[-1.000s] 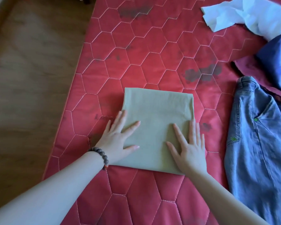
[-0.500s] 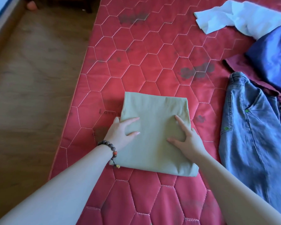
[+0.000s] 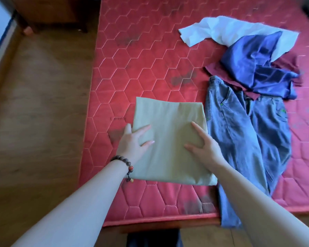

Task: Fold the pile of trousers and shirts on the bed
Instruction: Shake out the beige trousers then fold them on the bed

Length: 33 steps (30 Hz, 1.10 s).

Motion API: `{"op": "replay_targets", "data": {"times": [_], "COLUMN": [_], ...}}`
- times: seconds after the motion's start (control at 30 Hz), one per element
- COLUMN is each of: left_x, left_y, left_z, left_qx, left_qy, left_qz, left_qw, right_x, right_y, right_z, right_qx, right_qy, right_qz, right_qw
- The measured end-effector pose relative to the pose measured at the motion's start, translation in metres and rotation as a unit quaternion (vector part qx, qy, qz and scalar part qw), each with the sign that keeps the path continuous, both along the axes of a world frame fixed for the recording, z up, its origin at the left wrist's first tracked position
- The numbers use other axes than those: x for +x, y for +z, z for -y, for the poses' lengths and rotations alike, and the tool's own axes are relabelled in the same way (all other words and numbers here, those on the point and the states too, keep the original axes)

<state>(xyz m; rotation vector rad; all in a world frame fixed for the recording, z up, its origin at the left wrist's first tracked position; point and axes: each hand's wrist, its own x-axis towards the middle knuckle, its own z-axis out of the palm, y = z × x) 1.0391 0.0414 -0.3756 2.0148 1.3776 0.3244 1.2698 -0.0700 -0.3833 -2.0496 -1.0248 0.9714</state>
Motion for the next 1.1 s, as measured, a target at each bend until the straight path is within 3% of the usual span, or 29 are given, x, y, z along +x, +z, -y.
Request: {"op": "replay_targets", "data": {"times": [0.23,0.43,0.73,1.1], "left_x": [0.042,0.102,0.250,0.436], "left_y": [0.143,0.209,0.233,0.215], "left_z": [0.069,0.146,0.290,0.441], "left_qx": [0.032,0.019,0.044,0.034], "left_qy": [-0.084,-0.159,-0.244,-0.216], "left_qz": [0.006,0.021,0.069,0.077], "left_qw": [0.996,0.987,0.966,0.973], "right_x": [0.024,0.060,0.172,0.367], "right_y": [0.151,0.220,0.257,0.243], "right_z": [0.105,0.212,0.388,0.529], "right_qx": [0.032,0.039,0.034,-0.002], "right_qy": [-0.063,-0.145,-0.216,-0.206], "right_qz": [0.044,0.091,0.138,0.107], "right_qw": [0.997,0.985,0.966,0.973]}}
